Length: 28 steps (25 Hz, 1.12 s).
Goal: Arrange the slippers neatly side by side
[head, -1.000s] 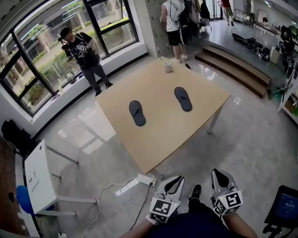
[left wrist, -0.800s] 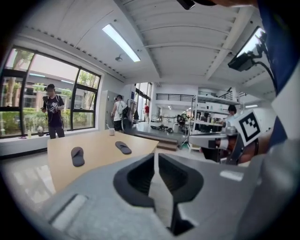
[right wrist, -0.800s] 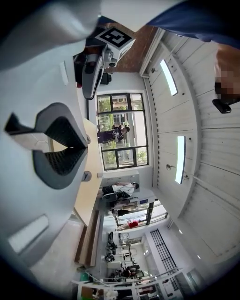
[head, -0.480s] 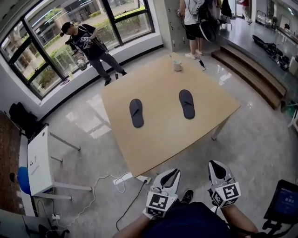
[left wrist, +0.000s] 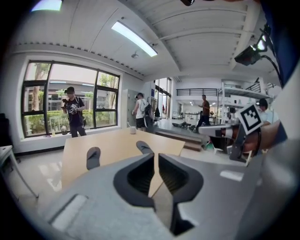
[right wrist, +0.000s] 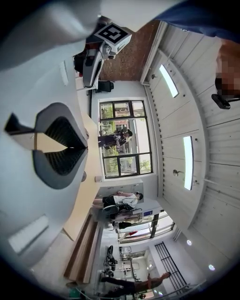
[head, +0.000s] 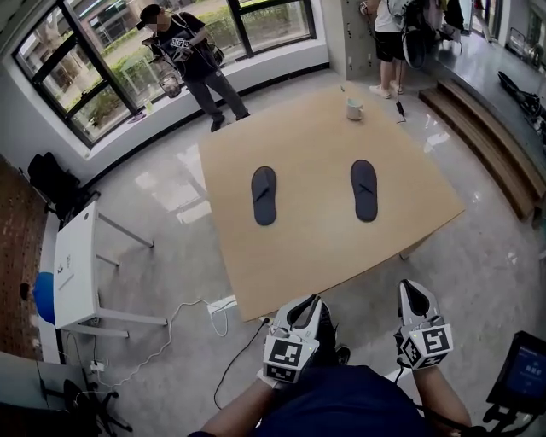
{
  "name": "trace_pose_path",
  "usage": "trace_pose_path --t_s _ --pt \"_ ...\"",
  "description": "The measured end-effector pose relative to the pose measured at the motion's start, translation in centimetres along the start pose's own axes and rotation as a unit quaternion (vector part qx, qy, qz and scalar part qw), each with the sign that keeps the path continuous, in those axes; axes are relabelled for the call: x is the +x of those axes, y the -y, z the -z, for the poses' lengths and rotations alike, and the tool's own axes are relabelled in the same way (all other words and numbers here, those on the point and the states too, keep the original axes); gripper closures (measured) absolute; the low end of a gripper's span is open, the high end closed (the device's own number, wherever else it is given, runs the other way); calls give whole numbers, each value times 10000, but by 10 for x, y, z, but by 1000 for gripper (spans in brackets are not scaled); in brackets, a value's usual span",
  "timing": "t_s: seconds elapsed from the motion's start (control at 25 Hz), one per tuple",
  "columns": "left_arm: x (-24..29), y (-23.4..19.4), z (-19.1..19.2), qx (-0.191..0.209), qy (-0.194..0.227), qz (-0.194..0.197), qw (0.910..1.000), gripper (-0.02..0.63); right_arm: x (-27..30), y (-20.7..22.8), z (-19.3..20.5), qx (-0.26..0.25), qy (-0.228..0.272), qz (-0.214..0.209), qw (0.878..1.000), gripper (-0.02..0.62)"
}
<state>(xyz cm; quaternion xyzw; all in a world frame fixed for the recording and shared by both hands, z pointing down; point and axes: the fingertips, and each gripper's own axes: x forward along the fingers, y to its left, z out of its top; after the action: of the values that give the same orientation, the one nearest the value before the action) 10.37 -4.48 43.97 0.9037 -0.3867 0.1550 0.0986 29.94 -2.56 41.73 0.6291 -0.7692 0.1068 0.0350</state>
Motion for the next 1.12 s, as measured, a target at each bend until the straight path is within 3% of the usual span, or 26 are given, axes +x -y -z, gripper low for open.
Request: trace_pose_path --t_s 0.32,0.56,0.68,0.84,1.12 --pt "69 -65 1 -123 -60 -195 9997 575 70 33 -4 -239 -383 -9 9990 584" --pt "114 -131 -5 194 -199 -481 9985 550 140 59 -8 -380 -814 47 9959 583" --pt "132 -170 4 304 -447 -554 9970 519 177 68 -1 -549 -1089 -145 9924 498" --pt "150 -212 14 713 -872 -521 9923 482 216 84 12 -761 -1510 -368 9849 451" --pt "176 -288 23 1107 -1392 -747 9812 482 280 117 41 -1000 -2019 -796 9710 446"
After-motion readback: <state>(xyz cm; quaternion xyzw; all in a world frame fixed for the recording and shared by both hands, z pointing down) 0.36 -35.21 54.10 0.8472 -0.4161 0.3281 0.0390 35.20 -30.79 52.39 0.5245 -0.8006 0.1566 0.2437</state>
